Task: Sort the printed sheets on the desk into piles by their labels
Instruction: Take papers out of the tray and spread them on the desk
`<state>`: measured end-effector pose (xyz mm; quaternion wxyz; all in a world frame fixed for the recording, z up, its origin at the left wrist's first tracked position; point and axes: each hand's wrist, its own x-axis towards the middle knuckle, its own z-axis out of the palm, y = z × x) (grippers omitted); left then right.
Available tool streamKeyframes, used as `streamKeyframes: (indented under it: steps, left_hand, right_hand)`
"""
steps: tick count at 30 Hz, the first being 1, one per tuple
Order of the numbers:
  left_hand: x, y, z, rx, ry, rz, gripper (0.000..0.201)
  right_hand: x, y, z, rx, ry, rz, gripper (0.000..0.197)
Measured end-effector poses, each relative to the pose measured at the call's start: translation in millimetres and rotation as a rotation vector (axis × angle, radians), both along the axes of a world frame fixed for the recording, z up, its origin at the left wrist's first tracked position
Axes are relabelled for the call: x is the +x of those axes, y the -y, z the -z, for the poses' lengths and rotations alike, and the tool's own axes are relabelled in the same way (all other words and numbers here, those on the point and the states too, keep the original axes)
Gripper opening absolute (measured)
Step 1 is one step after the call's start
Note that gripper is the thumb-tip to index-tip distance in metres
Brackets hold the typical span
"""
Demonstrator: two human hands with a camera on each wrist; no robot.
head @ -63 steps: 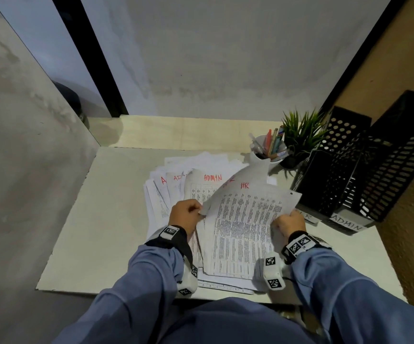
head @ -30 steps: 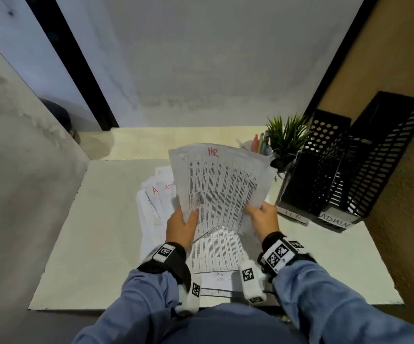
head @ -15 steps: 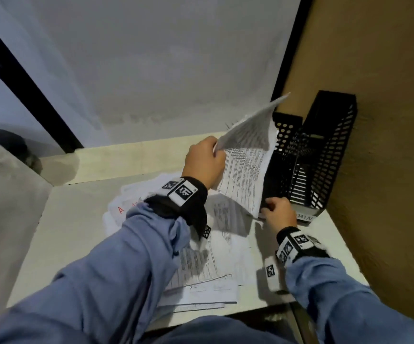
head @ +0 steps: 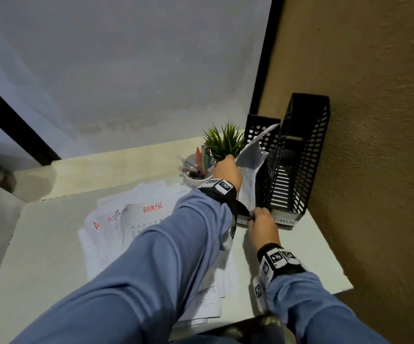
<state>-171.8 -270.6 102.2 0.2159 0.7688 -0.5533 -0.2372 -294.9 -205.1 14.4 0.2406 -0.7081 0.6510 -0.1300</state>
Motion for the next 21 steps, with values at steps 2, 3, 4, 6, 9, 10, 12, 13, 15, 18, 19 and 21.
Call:
streamKeyframes:
  steps: [2,3,4,6,9,10,12,13,15,18,19,21]
  left_hand:
    - [-1.1,1.5,7.3,0.049,0.019,0.032,0.024]
    - [-0.2,1.4,11.3,0.077,0.027,0.040,0.026]
    - [1.5,1.5,15.8,0.100,0.025,0.042,0.027]
    - [5.6,0.4,20.9,0.119,-0.008,0.032,0.031]
    - [13.9,-2.3,21.6,0.104,-0.058,0.032,0.035]
    - [16.8,-4.4,20.6,0.093,-0.074,0.035,0.039]
    - [21.7,-11.2,15.5,0.075,-0.124,0.035,0.047]
    - [24.5,-16.2,12.3,0.057,-0.164,0.026,0.050]
    - [33.3,-30.4,6.8,0.008,-0.266,-0.005,0.051]
    - [61.0,-63.0,12.1,-0.024,-0.360,-0.115,0.040]
    - [74.7,-76.0,20.4,-0.009,-0.348,-0.173,0.036]
    - [106.5,-106.4,43.1,0.085,-0.254,-0.301,0.032]
  right_hand:
    - [-2.4,-1.0,0.5,-0.013,0.041,0.010,0.020]
    - [-3.4,-1.6,0.5,-0.019,0.055,0.009,0.020]
    - [-4.1,-2.1,0.6,-0.025,0.067,0.008,0.019]
    - [-4.8,-3.3,0.7,-0.032,0.081,0.010,0.020]
    - [-3.1,-3.7,0.6,-0.031,0.094,0.020,0.021]
    - [-2.2,-4.2,0.2,-0.028,0.100,0.020,0.022]
    - [-1.0,-7.1,-2.0,-0.040,0.107,0.018,0.022]
    - [-0.3,-9.8,-3.2,-0.063,0.113,0.011,0.021]
    - [1.7,-16.9,-4.4,-0.124,0.138,-0.024,0.014]
    - [10.6,-28.5,-3.4,-0.102,0.150,-0.101,0.006]
    - [15.5,-31.1,-1.0,-0.065,0.150,-0.124,0.007]
    - [27.6,-34.9,8.3,-0.003,0.149,-0.171,0.014]
